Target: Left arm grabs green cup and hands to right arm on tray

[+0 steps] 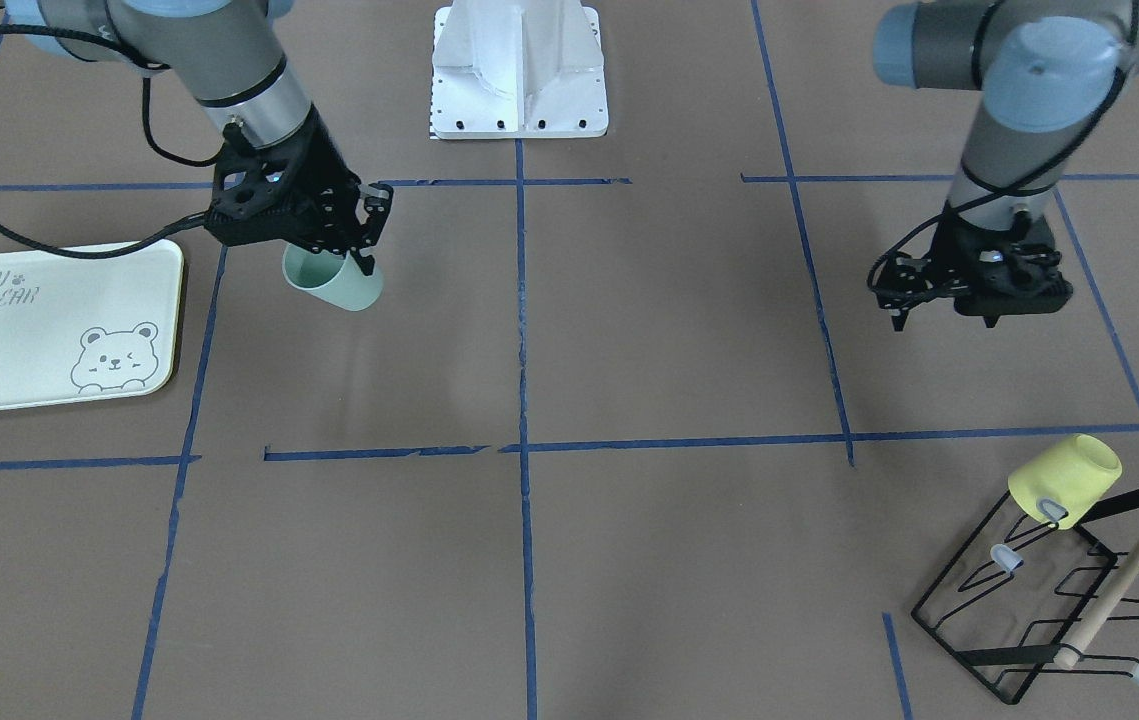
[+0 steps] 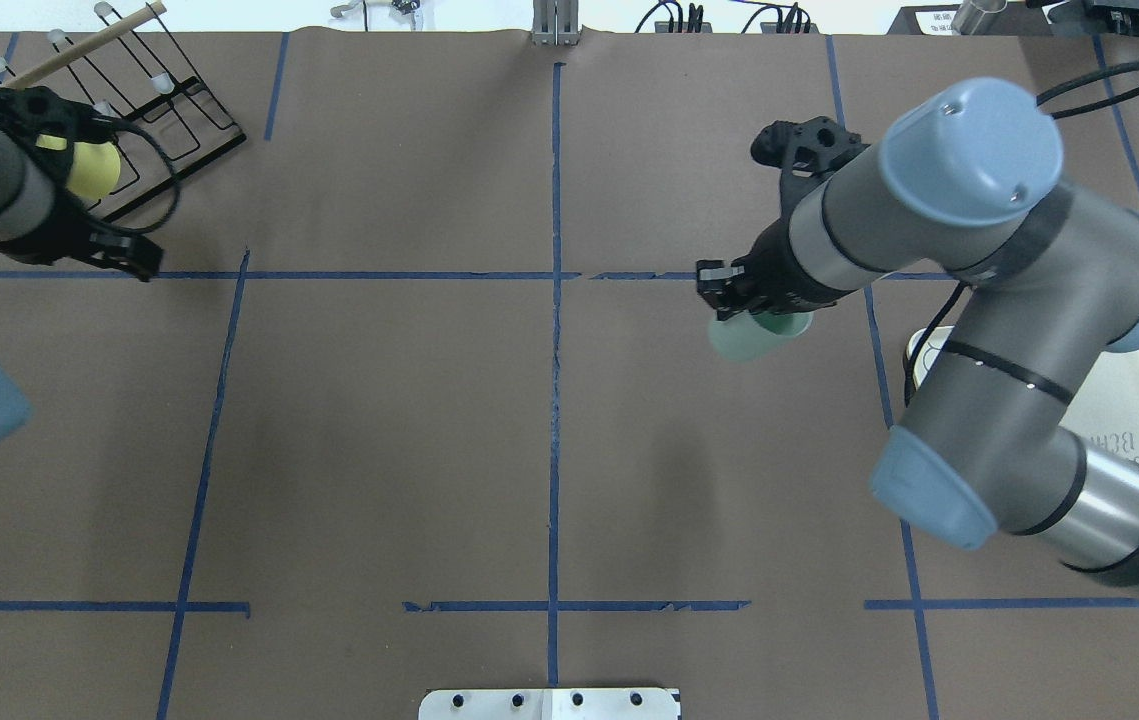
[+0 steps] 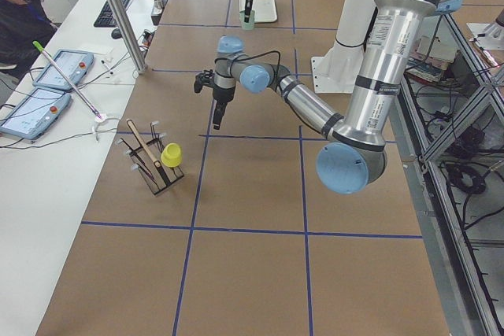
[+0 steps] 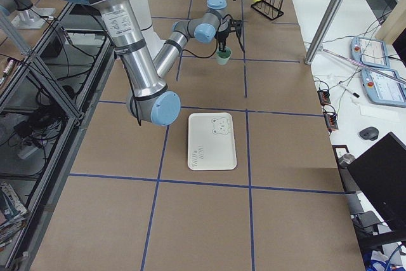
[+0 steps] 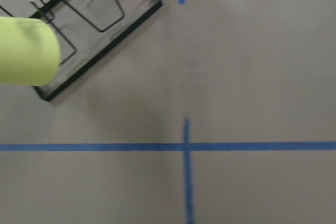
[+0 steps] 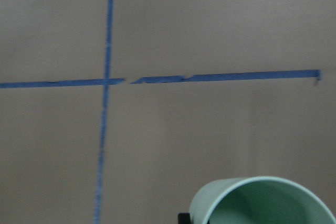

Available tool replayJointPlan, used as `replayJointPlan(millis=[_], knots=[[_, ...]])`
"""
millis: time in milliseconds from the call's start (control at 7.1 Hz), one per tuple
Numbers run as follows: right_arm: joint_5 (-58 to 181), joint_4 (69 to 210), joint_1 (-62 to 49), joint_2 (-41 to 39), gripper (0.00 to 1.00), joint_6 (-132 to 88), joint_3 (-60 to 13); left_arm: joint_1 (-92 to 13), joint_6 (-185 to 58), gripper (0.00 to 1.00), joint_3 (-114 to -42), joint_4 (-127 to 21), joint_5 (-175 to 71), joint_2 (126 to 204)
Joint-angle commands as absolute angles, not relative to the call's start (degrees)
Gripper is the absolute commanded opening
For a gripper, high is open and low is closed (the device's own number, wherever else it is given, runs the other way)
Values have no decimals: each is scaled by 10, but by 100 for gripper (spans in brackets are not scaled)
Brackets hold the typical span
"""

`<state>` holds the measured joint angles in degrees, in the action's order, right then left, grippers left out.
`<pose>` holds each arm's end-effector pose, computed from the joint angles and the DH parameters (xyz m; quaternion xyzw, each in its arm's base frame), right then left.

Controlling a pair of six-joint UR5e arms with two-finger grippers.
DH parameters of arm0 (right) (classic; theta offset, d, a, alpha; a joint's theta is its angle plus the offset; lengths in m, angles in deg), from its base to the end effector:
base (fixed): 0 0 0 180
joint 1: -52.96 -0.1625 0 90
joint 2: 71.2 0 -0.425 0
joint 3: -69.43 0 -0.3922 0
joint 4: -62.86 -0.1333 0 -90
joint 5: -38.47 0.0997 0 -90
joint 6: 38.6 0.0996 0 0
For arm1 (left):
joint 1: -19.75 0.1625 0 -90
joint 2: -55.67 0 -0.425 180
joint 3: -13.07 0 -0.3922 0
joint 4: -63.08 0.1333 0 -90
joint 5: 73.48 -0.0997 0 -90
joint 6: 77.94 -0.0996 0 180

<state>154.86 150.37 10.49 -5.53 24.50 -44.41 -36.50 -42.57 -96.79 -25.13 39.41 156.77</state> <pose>-0.3595 -0.4498 0.2370 0.0674 -0.4599 0.0224 0.8851 0.2269 -0.5098 0.4093 0.0943 0.2982 0.0366 0.9491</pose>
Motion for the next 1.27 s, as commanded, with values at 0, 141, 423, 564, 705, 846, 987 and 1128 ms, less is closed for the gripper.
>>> replayJointPlan(millis=[0, 141, 423, 564, 705, 846, 987, 1128], knots=[[1657, 1515, -15, 70, 0, 51, -478, -510, -641, 100, -957, -250, 528, 1483], [1688, 1515, -71, 125, 0, -50, -477, -554, -713, 100, -950, -247, 539, 1433], [1699, 1515, -135, 205, 0, -192, -468, -656, -837, 100, -938, -247, 543, 1363], [1702, 1515, -142, 223, 0, -199, -468, -686, -850, 100, -942, -241, 575, 1333], [1701, 1510, -142, 233, 0, -197, -465, -710, -852, 100, -949, -223, 625, 1309], [1699, 1486, -142, 244, 1, -189, -457, -739, -850, 100, -952, -227, 629, 1293], [1694, 1421, -141, 247, 1, -136, -427, -740, -848, 100, -952, -230, 629, 1292], [1666, 1315, -128, 258, 0, -64, -391, -740, -847, 100, -952, -232, 628, 1292]])
